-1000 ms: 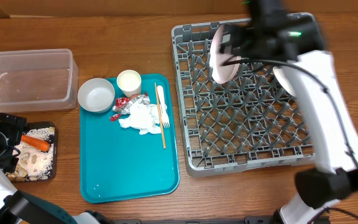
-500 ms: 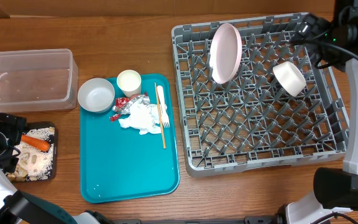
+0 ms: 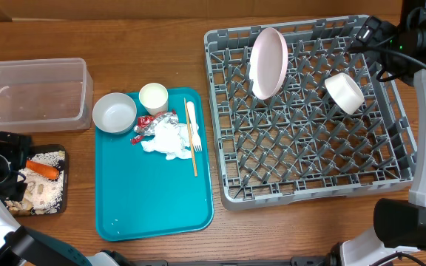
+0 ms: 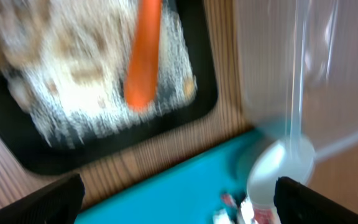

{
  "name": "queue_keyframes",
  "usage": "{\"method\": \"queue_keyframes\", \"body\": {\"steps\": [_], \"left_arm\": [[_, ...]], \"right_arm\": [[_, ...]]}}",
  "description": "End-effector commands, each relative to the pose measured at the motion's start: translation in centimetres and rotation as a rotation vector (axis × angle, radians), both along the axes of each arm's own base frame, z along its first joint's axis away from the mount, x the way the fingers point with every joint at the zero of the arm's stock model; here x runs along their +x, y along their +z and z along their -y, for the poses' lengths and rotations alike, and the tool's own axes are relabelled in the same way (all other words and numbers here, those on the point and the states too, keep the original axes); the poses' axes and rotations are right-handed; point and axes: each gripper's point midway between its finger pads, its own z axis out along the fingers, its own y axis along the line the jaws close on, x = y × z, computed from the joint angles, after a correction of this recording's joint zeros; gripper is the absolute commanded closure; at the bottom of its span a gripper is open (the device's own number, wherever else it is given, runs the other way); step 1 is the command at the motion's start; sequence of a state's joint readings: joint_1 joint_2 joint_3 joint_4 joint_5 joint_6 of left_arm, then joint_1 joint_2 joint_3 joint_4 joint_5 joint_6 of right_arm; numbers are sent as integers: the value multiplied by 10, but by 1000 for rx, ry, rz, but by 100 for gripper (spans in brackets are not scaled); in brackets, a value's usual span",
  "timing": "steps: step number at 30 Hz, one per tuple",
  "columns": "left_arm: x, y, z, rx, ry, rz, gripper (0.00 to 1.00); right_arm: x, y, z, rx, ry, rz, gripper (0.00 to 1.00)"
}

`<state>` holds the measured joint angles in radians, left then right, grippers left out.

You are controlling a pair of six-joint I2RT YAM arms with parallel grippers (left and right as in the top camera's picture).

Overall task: Sort waste into correct bins and load items into the dishwasher rack
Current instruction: 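Move the left gripper to the remaining white bowl on the teal tray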

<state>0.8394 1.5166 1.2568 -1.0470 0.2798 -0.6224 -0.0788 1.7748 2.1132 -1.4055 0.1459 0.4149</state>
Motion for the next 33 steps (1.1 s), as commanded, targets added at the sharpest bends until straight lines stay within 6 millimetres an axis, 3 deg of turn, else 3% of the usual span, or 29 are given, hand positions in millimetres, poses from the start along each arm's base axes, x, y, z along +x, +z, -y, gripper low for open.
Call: {"method": "queue_keyframes", "body": {"steps": [1,4,8,12,15,19,28,33], "left_arm": [[17,17,45,-186,-150,148,0],[36,40,90,-270,-416,332,0],[37,33,129,-300,-533,248,0],[39,16,162,-188,-656,51,0],[45,7,166,-25,-669,-76,0],[57,3,155,157,-579,-148,0],[69,6,133,126,-308,-97,0],[72,-4,139,80,-287,-116,0]], "right_arm": [[1,7,3,-8,-11,22,0],[1,7,3,-8,-11,22,0],[1,7,3,-8,-11,22,0],[1,7,3,-8,-11,22,0],[1,7,3,-8,-11,22,0],[1,7,3,-8,-11,22,0],[1,7,3,-8,-11,22,0],[1,7,3,-8,-11,22,0]]}}
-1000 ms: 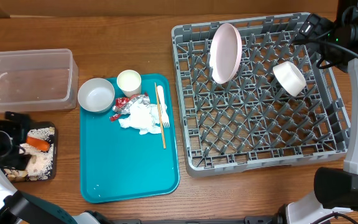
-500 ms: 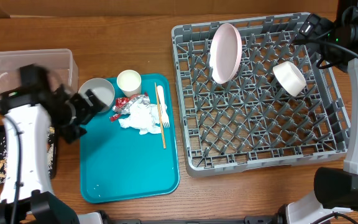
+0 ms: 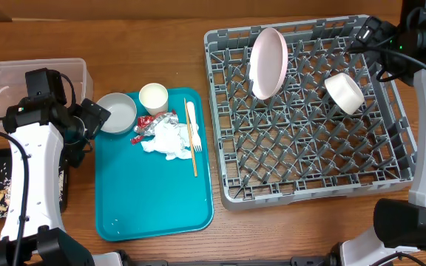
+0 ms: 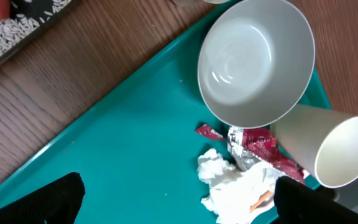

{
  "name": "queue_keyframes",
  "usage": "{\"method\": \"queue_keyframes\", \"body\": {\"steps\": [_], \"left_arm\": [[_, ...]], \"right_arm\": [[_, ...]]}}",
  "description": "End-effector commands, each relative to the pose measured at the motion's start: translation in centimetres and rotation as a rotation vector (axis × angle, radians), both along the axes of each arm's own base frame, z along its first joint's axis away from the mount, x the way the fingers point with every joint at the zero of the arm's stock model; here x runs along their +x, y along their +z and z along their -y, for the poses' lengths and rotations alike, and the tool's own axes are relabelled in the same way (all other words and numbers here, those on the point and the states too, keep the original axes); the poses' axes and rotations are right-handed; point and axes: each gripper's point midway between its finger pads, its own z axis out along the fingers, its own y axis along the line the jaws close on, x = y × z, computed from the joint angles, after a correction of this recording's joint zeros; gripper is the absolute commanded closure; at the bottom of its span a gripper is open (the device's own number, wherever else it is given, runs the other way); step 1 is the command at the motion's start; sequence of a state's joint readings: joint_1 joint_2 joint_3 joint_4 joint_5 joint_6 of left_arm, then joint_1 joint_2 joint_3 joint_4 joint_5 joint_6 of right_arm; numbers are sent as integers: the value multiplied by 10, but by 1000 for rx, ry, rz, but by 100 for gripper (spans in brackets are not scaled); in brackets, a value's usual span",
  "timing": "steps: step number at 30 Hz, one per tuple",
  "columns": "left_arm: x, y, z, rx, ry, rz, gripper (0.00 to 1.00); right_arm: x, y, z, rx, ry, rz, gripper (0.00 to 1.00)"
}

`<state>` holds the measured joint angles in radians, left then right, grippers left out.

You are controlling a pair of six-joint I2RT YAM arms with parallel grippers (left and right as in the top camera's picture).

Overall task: Sort waste into correct bins and load items into the dishwasher rack
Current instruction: 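Move the left gripper to the remaining white bowl on the teal tray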

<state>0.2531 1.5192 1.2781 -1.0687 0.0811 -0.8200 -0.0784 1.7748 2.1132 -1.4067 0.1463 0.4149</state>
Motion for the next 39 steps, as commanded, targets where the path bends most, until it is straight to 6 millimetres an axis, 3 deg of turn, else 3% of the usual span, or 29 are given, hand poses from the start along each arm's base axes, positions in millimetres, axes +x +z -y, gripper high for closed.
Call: {"method": "queue_keyframes", "body": {"steps": [1,12,17,25,31,39], "left_arm": [[7,-8,2,-28,57,-24,0],[34,-90,3,-114,110,-155,7],[43,-113,0,-110,102,-166,10],[61,-123,-4,-97,101,-113,12],[56,-133,-1,-112,104,-151,18],[52,-128,5,-113,88,-167,20]], "right_arm": [[1,7,3,-8,-12,23,0],[1,7,3,-8,-12,23,0],[1,7,3,-8,-12,23,0],[1,7,3,-8,-12,23,0],[1,7,3,-8,-12,23,0],[1,7,3,-8,-12,23,0]]}}
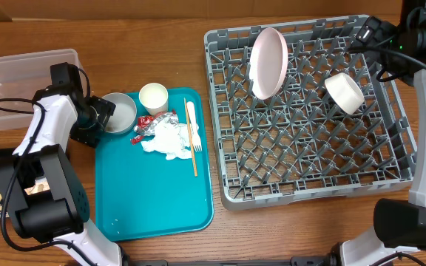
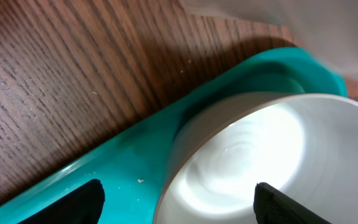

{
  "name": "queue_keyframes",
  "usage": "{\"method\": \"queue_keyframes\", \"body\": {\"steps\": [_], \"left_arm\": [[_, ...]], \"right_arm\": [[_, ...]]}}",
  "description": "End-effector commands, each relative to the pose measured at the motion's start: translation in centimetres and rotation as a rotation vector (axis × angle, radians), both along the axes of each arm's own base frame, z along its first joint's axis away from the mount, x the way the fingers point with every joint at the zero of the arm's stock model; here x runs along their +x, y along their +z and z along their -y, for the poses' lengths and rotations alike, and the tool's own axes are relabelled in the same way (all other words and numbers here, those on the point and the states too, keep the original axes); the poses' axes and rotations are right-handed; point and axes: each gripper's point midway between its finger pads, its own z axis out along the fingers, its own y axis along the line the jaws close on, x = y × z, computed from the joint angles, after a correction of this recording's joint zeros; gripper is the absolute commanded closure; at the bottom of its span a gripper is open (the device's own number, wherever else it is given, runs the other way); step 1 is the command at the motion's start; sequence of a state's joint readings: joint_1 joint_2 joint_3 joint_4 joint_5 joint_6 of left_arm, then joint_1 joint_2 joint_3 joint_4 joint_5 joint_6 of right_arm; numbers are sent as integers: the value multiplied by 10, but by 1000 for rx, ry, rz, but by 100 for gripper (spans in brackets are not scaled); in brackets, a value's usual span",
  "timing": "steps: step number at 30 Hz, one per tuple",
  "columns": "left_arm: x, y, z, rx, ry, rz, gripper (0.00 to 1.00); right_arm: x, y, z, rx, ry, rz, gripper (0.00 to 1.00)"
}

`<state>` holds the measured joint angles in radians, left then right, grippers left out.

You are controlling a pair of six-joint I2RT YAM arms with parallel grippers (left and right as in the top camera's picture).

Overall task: Sort waste into correct bins and load items into the dishwasher rack
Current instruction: 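Move the left gripper to the remaining white bowl on the teal tray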

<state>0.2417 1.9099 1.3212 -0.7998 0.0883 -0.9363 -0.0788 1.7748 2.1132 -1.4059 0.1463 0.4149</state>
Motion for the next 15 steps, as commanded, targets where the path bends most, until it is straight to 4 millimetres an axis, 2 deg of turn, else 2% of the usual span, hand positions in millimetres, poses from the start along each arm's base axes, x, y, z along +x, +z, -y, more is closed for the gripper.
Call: {"method": "queue_keyframes", "body": {"steps": [1,11,15], "left_arm": [[-15,-20,16,-62,-12,-87,20],[-5,27,-1,58,-55,-22,17],[1,36,-2,69,-77,0,16]], "right_arm": [[1,7,3,-8,-11,22,0],[1,7,3,-8,-11,22,0],[1,7,3,-8,-11,22,0]]}}
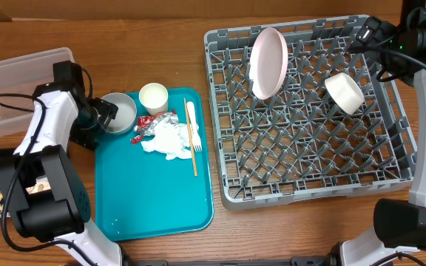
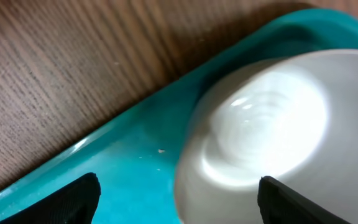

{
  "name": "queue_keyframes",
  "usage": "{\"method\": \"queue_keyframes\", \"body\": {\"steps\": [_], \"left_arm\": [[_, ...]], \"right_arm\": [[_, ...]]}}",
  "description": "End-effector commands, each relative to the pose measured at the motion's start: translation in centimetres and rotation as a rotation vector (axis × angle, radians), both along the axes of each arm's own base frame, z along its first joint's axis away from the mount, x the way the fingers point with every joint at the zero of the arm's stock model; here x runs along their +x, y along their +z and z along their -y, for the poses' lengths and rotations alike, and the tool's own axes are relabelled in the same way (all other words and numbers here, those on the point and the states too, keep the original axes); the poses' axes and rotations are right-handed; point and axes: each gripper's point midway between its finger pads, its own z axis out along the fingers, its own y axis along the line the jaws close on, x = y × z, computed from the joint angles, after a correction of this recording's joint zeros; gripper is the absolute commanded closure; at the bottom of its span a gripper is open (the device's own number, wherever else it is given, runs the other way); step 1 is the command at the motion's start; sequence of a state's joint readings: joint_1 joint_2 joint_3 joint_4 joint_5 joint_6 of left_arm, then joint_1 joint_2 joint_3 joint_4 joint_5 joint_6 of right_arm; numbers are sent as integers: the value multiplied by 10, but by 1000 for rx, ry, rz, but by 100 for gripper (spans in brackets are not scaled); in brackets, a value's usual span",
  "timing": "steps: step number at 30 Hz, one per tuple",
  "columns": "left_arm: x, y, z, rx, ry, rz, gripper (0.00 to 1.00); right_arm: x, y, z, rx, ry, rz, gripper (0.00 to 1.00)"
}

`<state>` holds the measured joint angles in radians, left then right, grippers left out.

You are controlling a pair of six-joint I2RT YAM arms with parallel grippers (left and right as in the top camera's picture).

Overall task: Sort waste into correct bins and load items into the dishwasher rack
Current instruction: 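Move the left gripper to the remaining white bowl on the teal tray, then grasp the white bowl's rim with the left gripper and lift it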

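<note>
On the teal tray sit a white bowl, a paper cup, a foil-and-red wrapper, a crumpled napkin and a wooden fork. My left gripper is open at the bowl's left rim. In the left wrist view the bowl fills the right side, with the left gripper straddling its rim: one finger over the tray, the other at the bowl. The right gripper hovers at the rack's far right corner, its jaws unclear.
The grey dish rack at right holds a pink plate on edge and a white cup. A clear plastic bin stands at far left. A black food tray lies at the left edge.
The left gripper has come a little closer to the bowl's rim, which now looms larger in the wrist view. It is still open. The right arm has not moved.
The left gripper was open over the black food tray with a carrot at far left. Then it was above the teal tray beside the bowl. Later it stood open at the bowl's left rim, and now it is closer around that rim.
</note>
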<state>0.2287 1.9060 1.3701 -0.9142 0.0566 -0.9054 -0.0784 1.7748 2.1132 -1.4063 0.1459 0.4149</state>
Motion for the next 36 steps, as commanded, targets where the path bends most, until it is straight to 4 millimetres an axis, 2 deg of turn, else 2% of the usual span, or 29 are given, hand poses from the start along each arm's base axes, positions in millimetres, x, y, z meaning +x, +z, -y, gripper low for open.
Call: {"method": "queue_keyframes", "body": {"steps": [1,5,9,13,18,23,29,33,36], "left_arm": [[11,26,-4,44,-40,61,17],[4,27,1,36,-51,25,18],[-8,22,15,22,-87,-32,21],[-14,16,30,37,-98,-65,32],[-14,5,28,87,-25,-64,48],[-17,-5,21,118,42,-71,46],[-12,-6,11,174,81,-50,43],[-12,-5,10,180,82,-50,55],[-13,-6,10,179,82,-53,69]], "right_arm": [[1,7,3,-8,-12,23,0],[1,7,3,-8,-12,23,0],[1,7,3,-8,-12,23,0],[1,7,3,-8,-12,23,0],[1,7,3,-8,-12,23,0],[1,7,3,-8,-12,23,0],[1,7,3,-8,-12,23,0],[1,7,3,-9,-12,22,0],[1,7,3,-8,-12,23,0]]}}
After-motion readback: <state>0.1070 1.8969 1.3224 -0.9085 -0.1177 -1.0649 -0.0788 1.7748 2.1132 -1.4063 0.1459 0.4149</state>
